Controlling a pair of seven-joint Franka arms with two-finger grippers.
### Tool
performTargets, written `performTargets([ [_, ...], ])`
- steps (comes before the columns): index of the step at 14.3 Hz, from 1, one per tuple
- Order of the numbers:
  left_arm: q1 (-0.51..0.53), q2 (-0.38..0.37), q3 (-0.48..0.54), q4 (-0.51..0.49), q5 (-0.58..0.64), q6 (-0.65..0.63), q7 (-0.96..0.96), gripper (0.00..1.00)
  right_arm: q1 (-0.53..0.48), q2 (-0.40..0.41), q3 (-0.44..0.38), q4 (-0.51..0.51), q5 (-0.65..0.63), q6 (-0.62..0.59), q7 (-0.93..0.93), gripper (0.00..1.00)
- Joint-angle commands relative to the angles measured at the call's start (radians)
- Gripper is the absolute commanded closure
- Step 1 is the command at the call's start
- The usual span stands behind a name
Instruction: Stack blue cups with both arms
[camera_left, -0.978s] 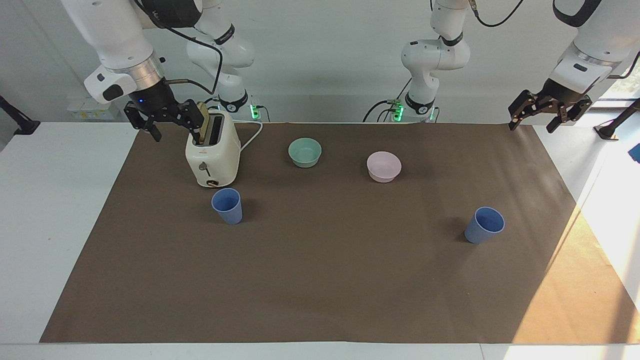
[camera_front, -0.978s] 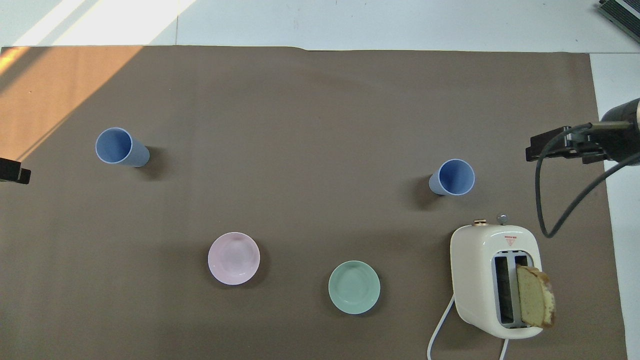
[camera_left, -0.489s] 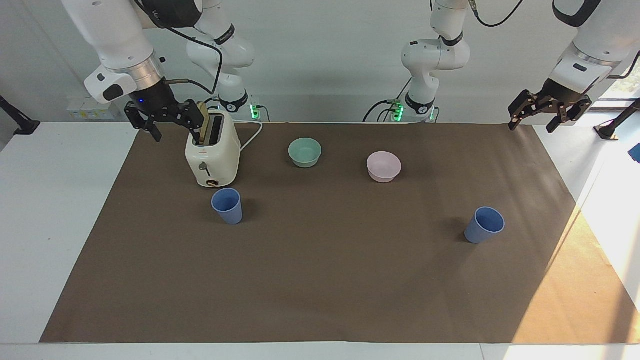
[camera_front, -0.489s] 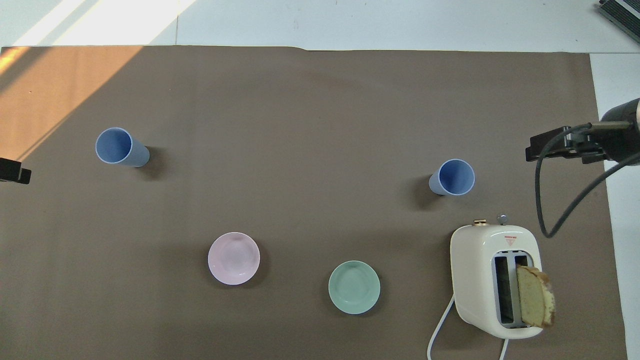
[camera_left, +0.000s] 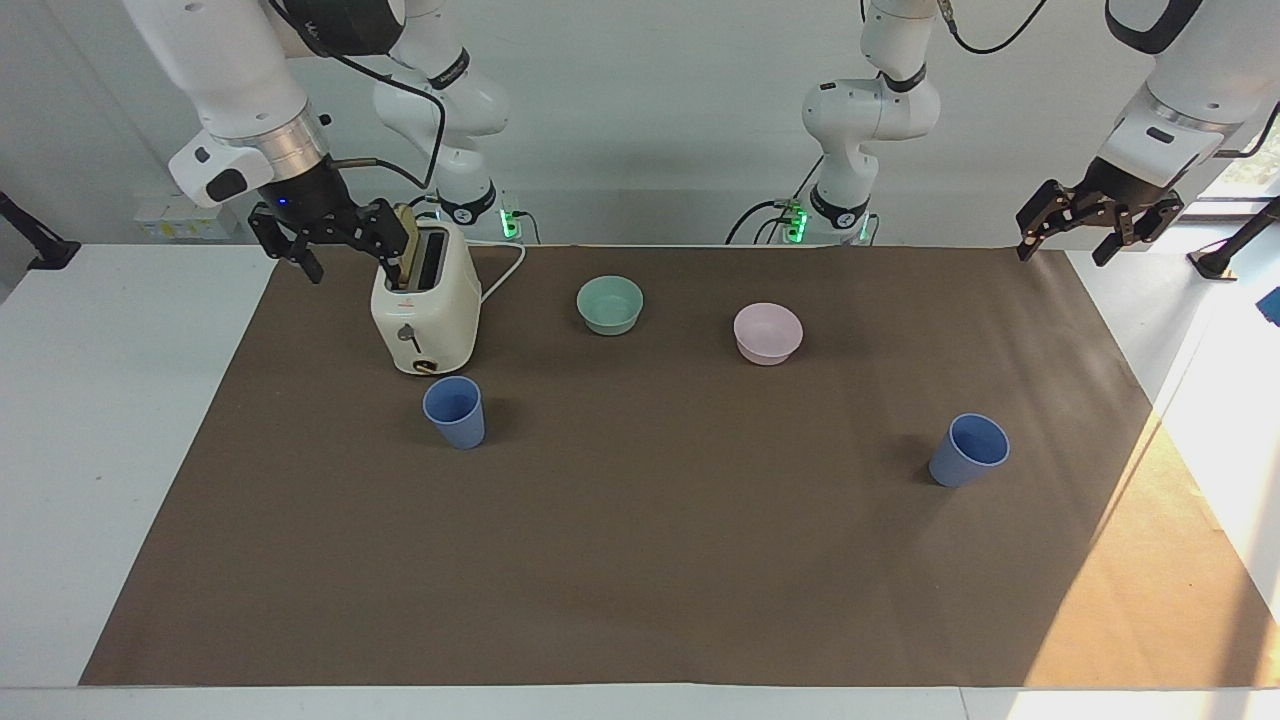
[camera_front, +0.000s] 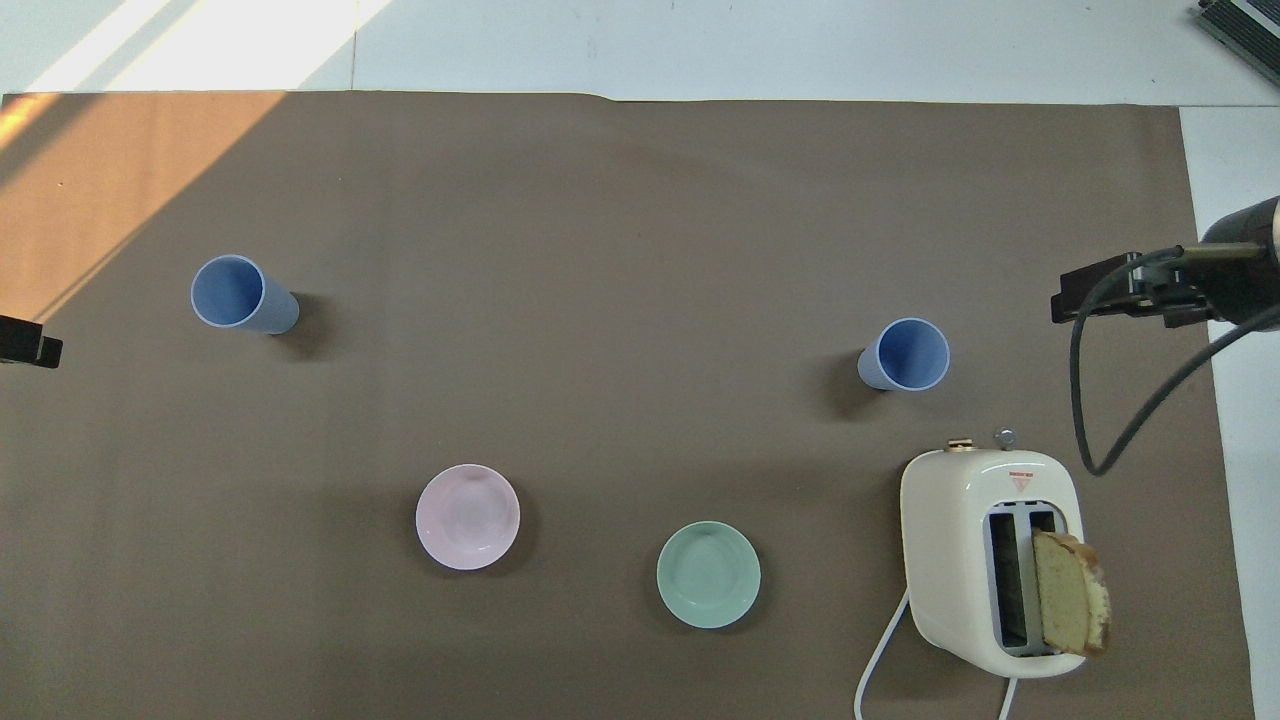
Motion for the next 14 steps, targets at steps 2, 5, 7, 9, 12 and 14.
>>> performTargets([
  [2, -0.002, -0.005, -0.001, 0.004, 0.018, -0.013, -0.009, 0.00, -0.012, -0.021, 0.002, -0.030, 0.017, 0.024, 0.006, 0.00],
  [5, -0.002, -0.005, -0.001, 0.004, 0.018, -0.013, -0.009, 0.00, -0.013, -0.023, 0.002, -0.031, 0.017, 0.022, 0.005, 0.00],
  [7, -0.002, -0.005, -0.001, 0.004, 0.018, -0.013, -0.009, 0.00, -0.015, -0.023, 0.002, -0.031, 0.017, 0.022, 0.005, 0.00],
  [9, -0.002, -0.005, -0.001, 0.004, 0.018, -0.011, -0.008, 0.00, -0.015, -0.023, 0.001, -0.031, 0.012, 0.024, 0.008, 0.00],
  [12, -0.005, -0.005, -0.001, 0.004, 0.018, -0.008, -0.008, 0.00, -0.015, -0.030, 0.001, -0.053, 0.007, 0.028, 0.010, 0.00],
  [14, -0.005, -0.003, -0.001, 0.004, 0.016, -0.005, -0.006, 0.00, -0.015, -0.055, 0.001, -0.094, 0.007, 0.057, 0.008, 0.00],
])
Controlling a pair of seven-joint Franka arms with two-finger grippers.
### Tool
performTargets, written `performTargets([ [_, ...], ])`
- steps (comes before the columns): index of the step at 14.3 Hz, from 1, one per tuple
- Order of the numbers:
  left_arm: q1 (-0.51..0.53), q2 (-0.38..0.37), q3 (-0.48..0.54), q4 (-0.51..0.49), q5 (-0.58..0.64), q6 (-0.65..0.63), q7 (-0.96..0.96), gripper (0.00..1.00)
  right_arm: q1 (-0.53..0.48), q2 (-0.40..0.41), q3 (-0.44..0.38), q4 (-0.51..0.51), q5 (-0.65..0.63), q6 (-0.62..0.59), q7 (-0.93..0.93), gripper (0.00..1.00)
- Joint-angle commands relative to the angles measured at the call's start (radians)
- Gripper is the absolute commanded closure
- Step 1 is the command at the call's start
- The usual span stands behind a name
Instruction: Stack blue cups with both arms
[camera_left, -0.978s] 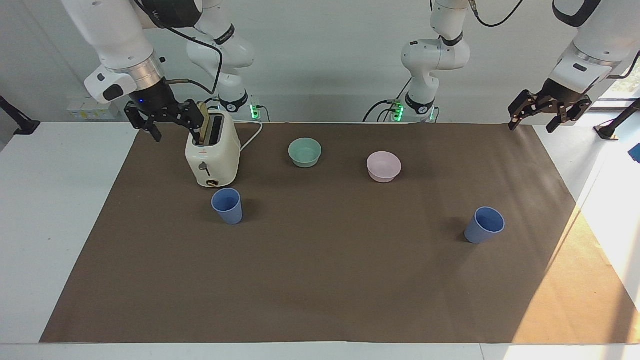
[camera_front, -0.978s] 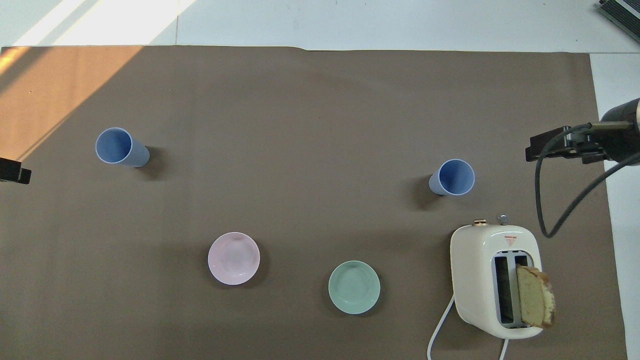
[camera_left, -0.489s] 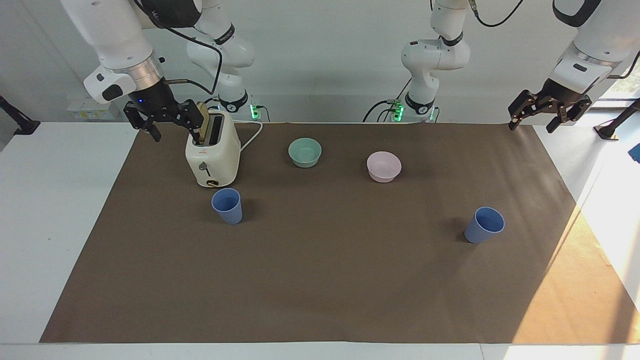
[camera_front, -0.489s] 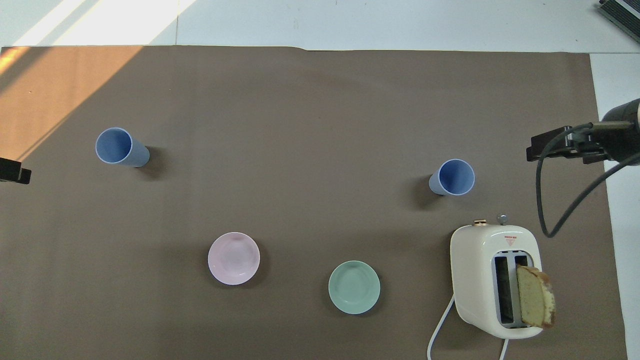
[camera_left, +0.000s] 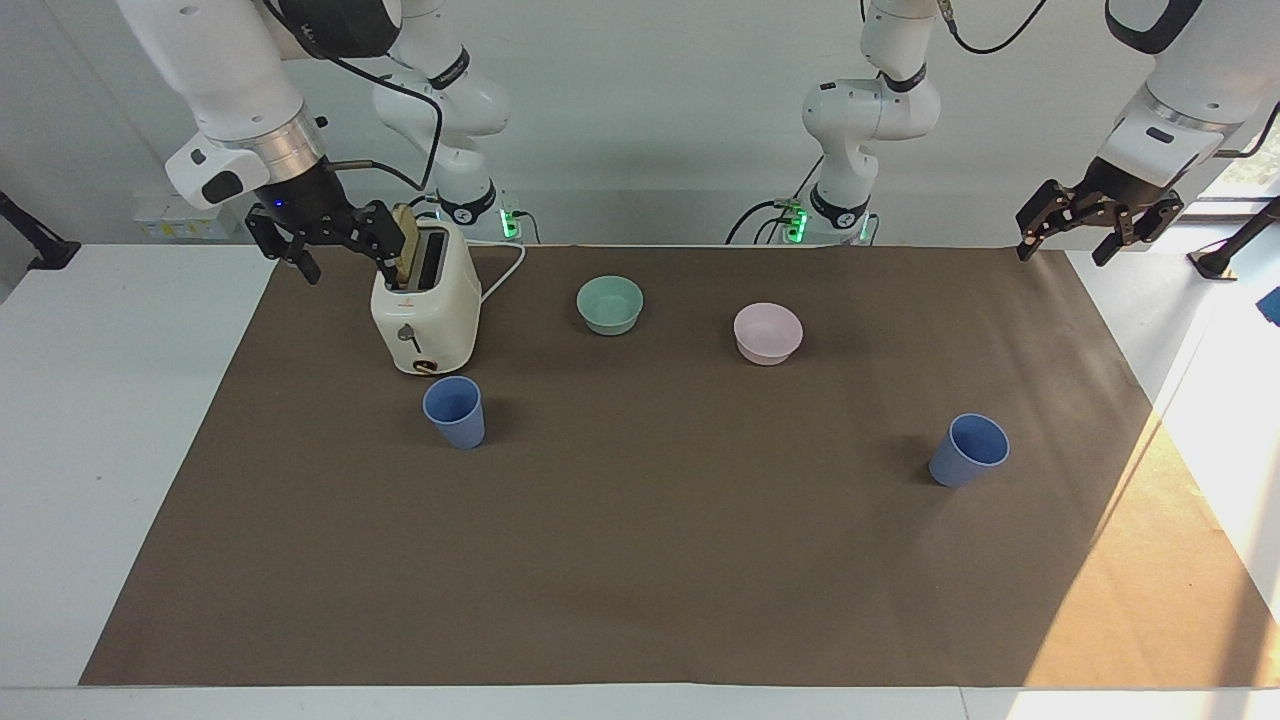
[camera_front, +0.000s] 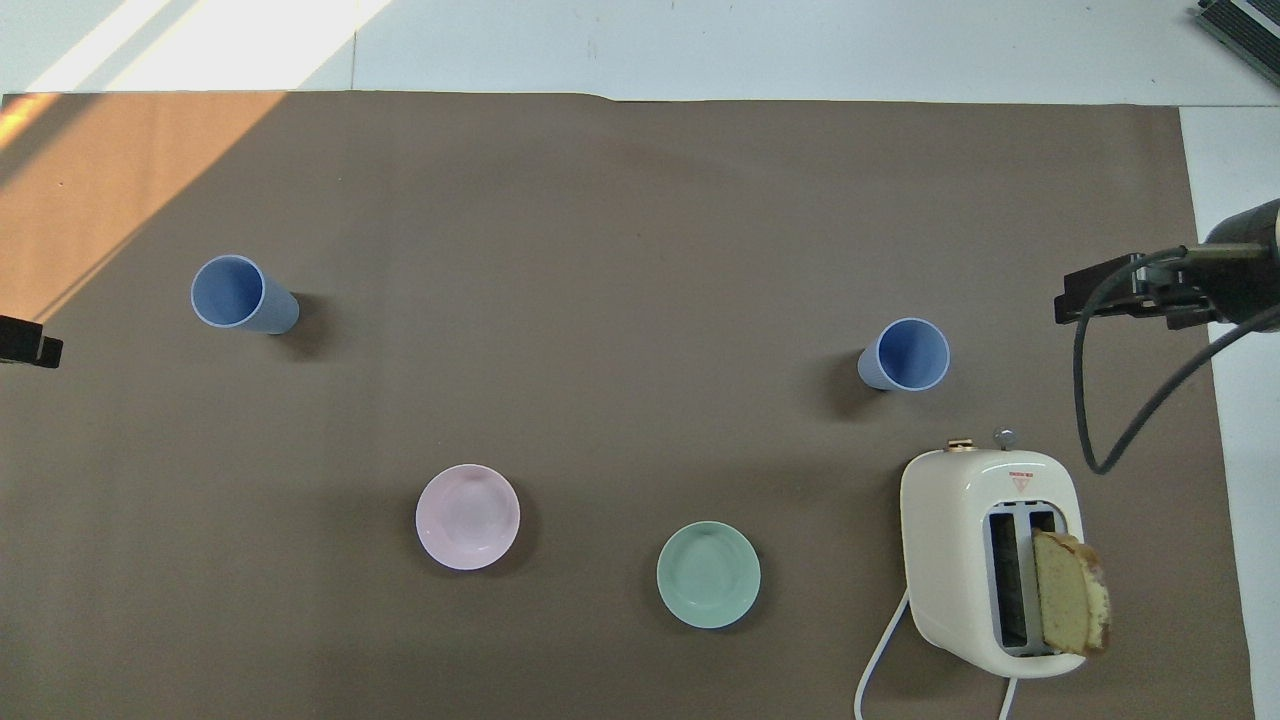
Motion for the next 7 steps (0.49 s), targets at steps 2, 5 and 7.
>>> performTargets([
  [2, -0.005, -0.003, -0.002, 0.004, 0.011, 0.003, 0.001, 0.00, -0.015, -0.069, 0.003, -0.111, 0.007, 0.073, 0.008, 0.00],
  [5, -0.006, 0.003, -0.004, 0.004, 0.011, 0.061, 0.001, 0.00, -0.006, -0.071, 0.004, -0.112, 0.007, 0.073, 0.010, 0.00],
  [7, -0.006, 0.013, -0.004, 0.002, 0.010, 0.075, 0.004, 0.00, -0.006, -0.071, 0.004, -0.112, 0.007, 0.070, 0.010, 0.00],
])
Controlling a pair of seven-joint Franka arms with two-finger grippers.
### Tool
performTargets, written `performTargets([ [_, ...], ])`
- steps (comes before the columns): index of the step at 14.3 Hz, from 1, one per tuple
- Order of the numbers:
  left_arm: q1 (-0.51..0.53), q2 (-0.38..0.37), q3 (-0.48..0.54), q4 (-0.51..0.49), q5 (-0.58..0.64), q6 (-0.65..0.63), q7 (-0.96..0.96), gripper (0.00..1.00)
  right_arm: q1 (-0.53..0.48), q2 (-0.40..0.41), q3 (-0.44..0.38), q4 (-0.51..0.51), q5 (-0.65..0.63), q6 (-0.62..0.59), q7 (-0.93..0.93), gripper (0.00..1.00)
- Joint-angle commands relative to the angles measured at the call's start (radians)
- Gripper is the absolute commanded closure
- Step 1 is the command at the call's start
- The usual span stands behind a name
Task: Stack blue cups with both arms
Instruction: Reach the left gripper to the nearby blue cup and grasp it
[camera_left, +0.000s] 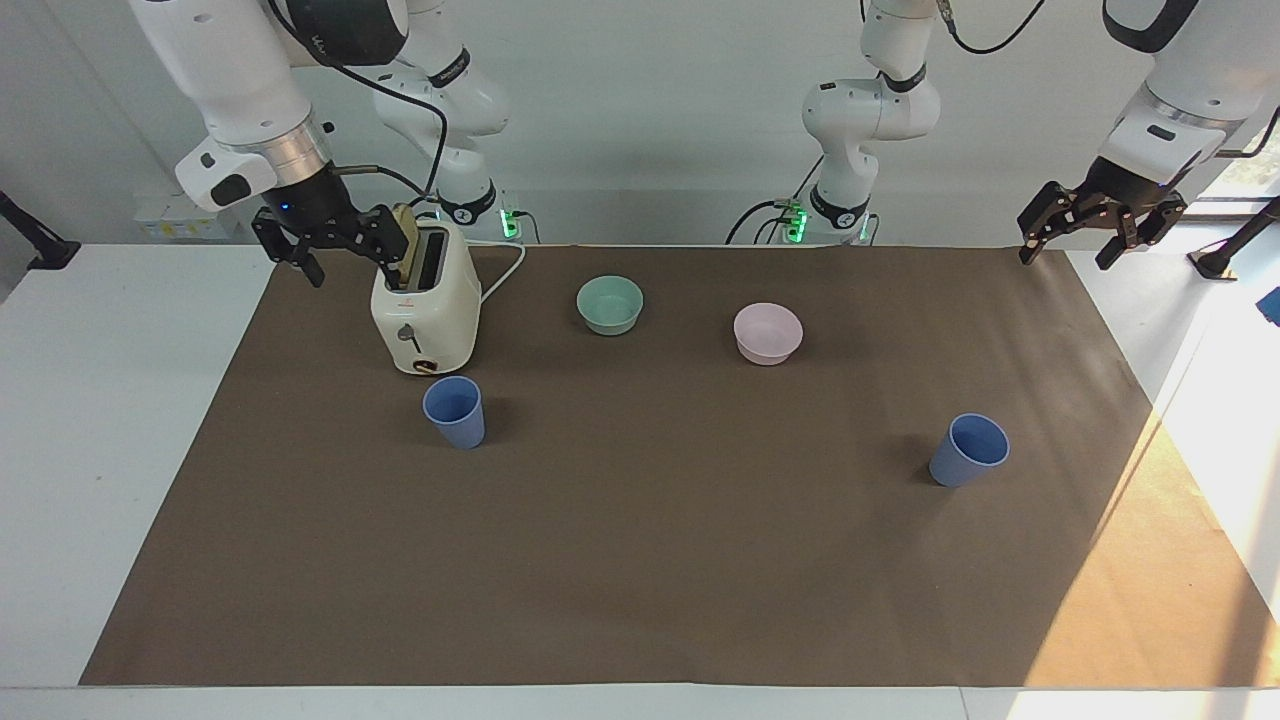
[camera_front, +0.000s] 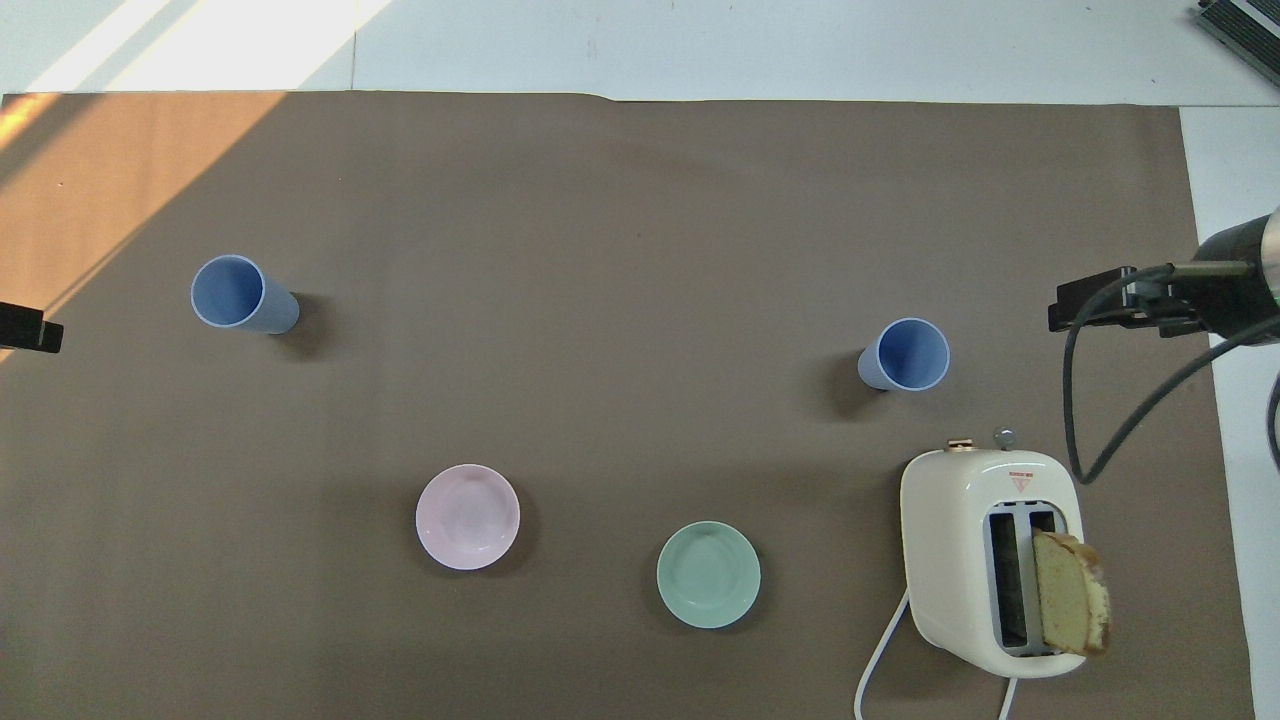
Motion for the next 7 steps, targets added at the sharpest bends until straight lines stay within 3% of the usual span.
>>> performTargets([
  [1, -0.006, 0.017, 0.002, -0.007, 0.008, 0.048, 0.004, 0.00, -0.007, -0.031, 0.004, -0.040, 0.007, 0.020, 0.010, 0.00],
  [7, 0.009, 0.086, 0.004, -0.099, 0.007, 0.236, 0.059, 0.00, -0.007, -0.031, 0.004, -0.040, 0.007, 0.025, 0.011, 0.00],
])
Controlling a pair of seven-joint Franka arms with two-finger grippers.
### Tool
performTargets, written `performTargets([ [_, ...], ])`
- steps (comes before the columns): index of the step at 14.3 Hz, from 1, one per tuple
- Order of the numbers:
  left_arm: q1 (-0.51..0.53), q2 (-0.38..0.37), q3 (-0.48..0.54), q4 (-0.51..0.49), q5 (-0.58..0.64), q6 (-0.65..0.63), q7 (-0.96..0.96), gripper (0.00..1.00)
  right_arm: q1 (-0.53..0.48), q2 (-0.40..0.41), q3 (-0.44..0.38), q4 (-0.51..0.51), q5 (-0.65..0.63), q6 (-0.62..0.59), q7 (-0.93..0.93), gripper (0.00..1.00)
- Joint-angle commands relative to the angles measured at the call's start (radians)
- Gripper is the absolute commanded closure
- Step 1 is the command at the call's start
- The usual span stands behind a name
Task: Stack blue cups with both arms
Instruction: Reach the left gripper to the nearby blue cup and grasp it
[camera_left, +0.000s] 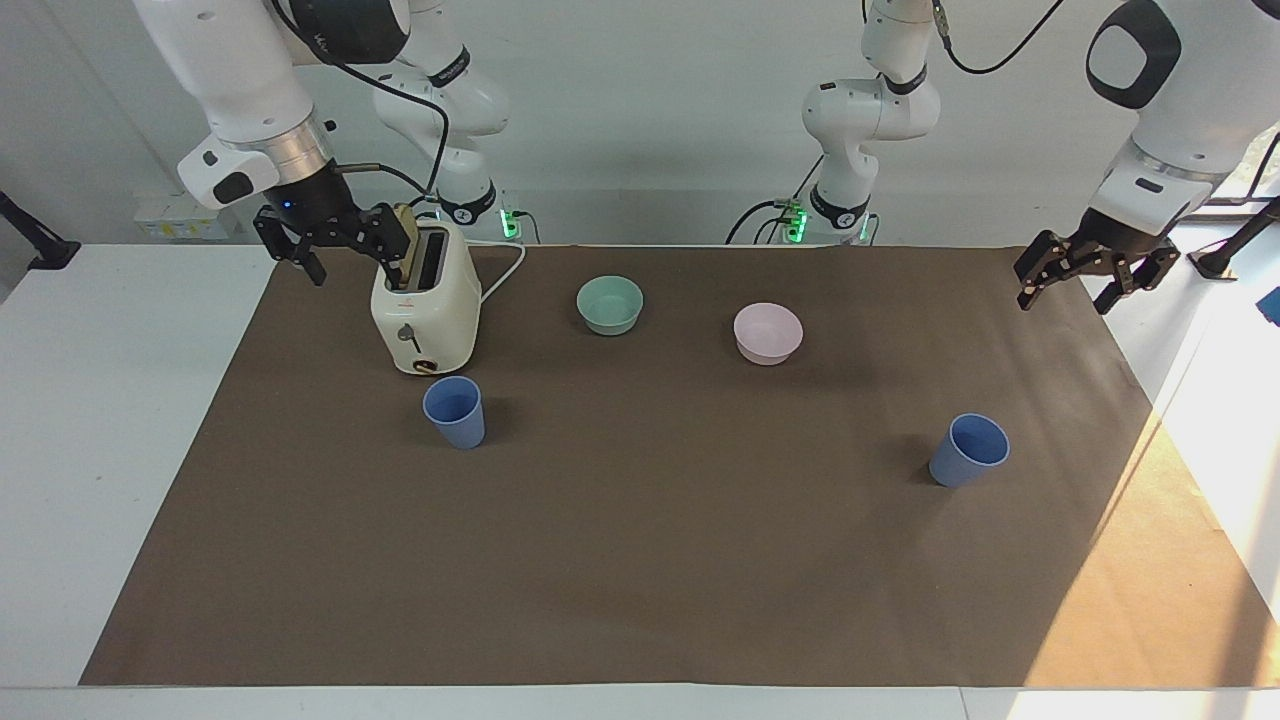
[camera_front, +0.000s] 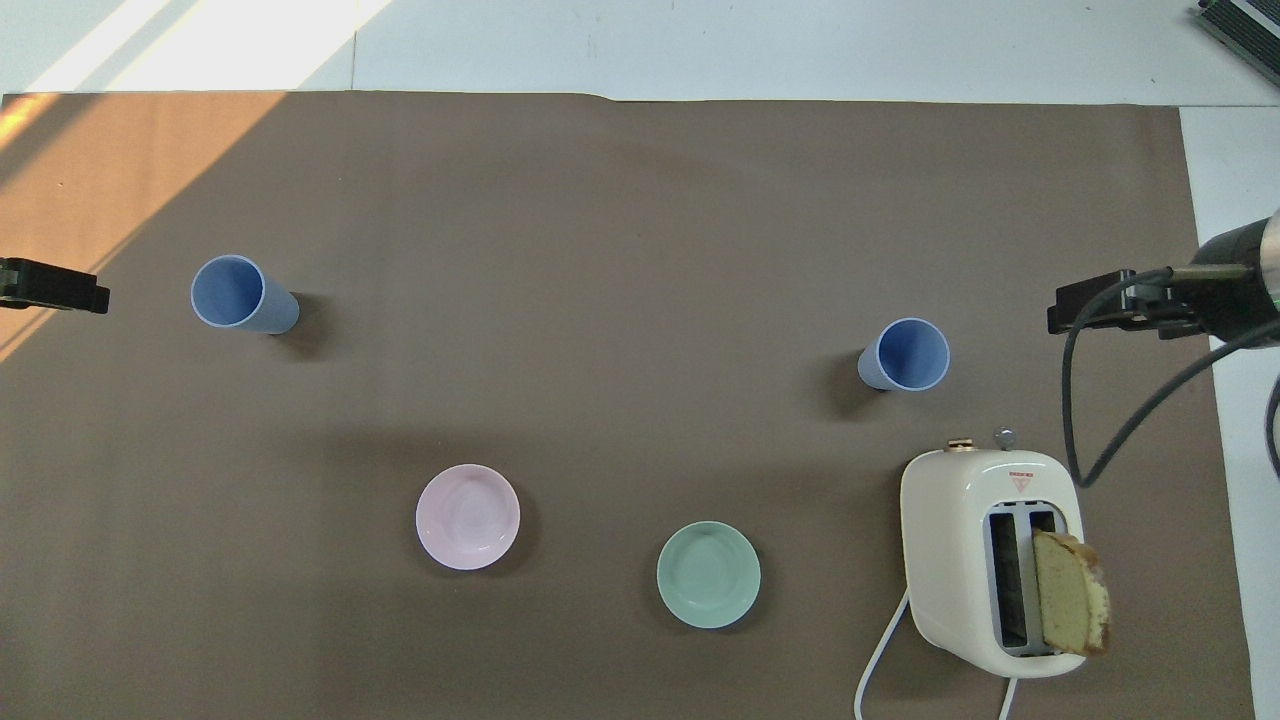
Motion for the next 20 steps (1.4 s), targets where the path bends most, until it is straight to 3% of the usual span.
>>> performTargets([
  [1, 0.014, 0.030, 0.002, -0.032, 0.007, 0.078, 0.056, 0.00, -0.007, -0.027, 0.004, -0.033, 0.007, 0.022, 0.011, 0.00],
  [13, 0.024, 0.175, 0.001, -0.184, 0.007, 0.374, 0.048, 0.00, -0.002, -0.027, 0.004, -0.033, 0.007, 0.015, 0.011, 0.00],
  [20, 0.018, 0.208, 0.001, -0.221, -0.022, 0.463, 0.045, 0.13, -0.002, -0.027, 0.004, -0.033, 0.007, 0.020, 0.010, 0.00],
])
